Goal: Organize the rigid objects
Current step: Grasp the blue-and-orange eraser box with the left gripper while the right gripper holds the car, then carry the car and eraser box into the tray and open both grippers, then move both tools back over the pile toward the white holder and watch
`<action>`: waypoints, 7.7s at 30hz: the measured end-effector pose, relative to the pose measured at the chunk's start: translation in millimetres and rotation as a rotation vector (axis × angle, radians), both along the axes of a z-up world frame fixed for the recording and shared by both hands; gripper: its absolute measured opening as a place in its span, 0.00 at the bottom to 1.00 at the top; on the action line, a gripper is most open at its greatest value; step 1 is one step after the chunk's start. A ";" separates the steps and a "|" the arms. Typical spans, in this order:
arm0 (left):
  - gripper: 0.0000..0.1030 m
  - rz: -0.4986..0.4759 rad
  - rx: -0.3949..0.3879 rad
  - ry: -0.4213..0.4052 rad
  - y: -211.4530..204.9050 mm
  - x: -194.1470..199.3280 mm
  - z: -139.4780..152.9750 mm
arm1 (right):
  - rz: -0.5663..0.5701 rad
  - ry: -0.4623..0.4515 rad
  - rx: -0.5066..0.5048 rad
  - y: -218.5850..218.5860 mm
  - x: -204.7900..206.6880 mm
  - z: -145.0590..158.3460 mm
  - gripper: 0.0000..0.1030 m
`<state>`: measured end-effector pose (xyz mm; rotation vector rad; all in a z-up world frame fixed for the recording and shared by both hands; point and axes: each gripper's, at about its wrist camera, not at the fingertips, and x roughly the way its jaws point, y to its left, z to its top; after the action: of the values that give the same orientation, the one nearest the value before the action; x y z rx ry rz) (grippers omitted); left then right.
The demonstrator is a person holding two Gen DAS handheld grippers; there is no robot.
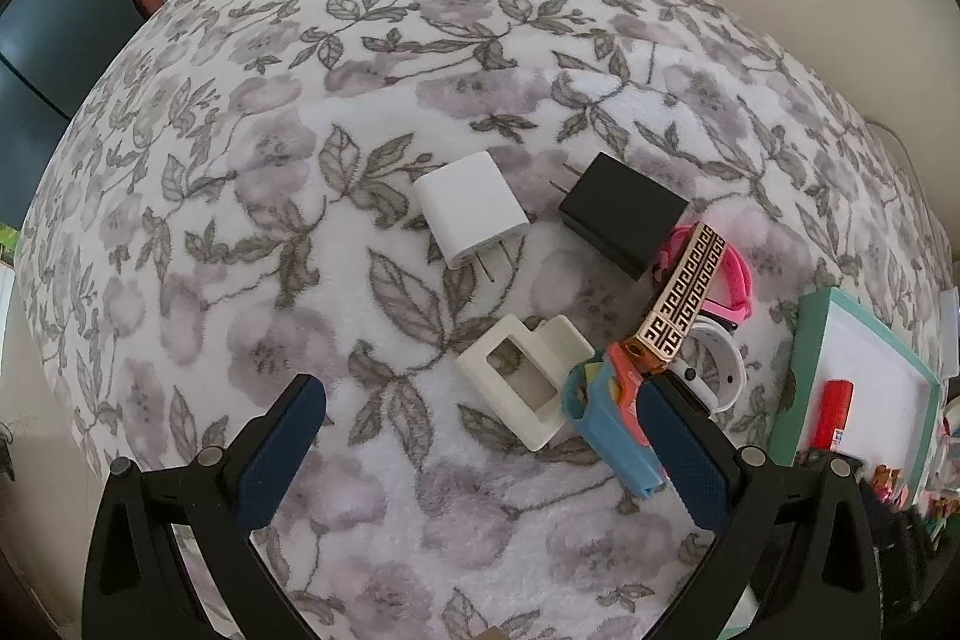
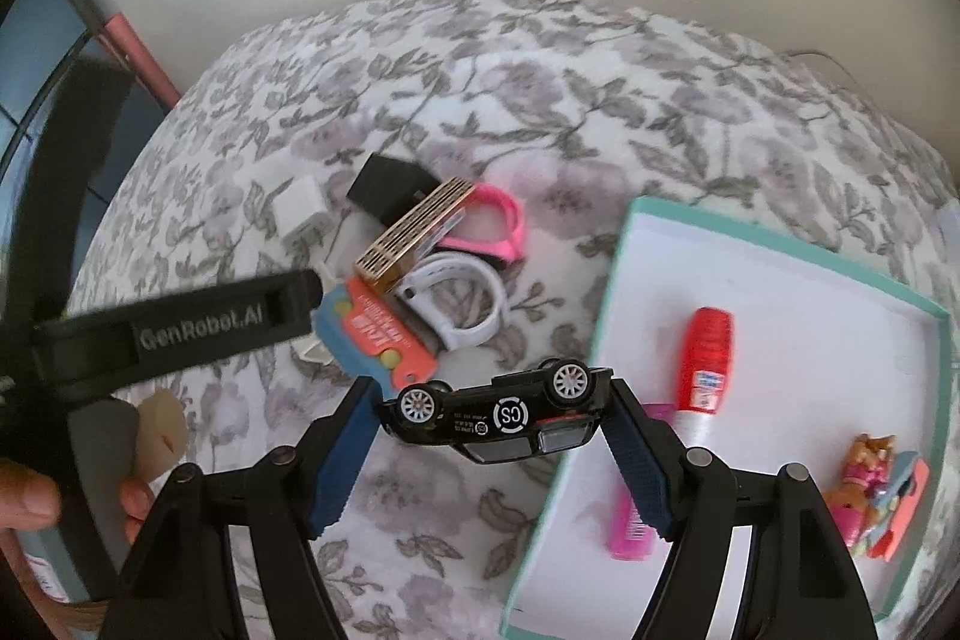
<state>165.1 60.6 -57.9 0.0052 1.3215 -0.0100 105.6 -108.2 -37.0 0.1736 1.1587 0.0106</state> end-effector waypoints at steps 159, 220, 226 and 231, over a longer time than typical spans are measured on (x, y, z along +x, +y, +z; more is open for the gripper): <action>0.51 -0.488 -0.125 -0.061 -237.9 -87.8 10.5 | -0.585 0.102 0.006 -225.0 -94.4 1.5 0.75; 0.98 0.137 0.125 -0.177 18.1 1.2 60.5 | -0.248 -0.013 0.037 -68.3 -18.9 27.7 1.00; 0.98 0.172 0.122 -0.147 39.1 5.8 48.7 | -0.174 0.003 0.028 -33.5 -3.6 15.5 1.00; 0.98 0.146 0.077 -0.066 34.4 10.8 20.6 | -0.132 0.020 0.028 -14.6 8.5 1.7 1.00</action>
<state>175.9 95.0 -37.3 -0.0249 1.2531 0.1636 114.1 -122.8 -35.3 0.2755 1.1660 -0.0911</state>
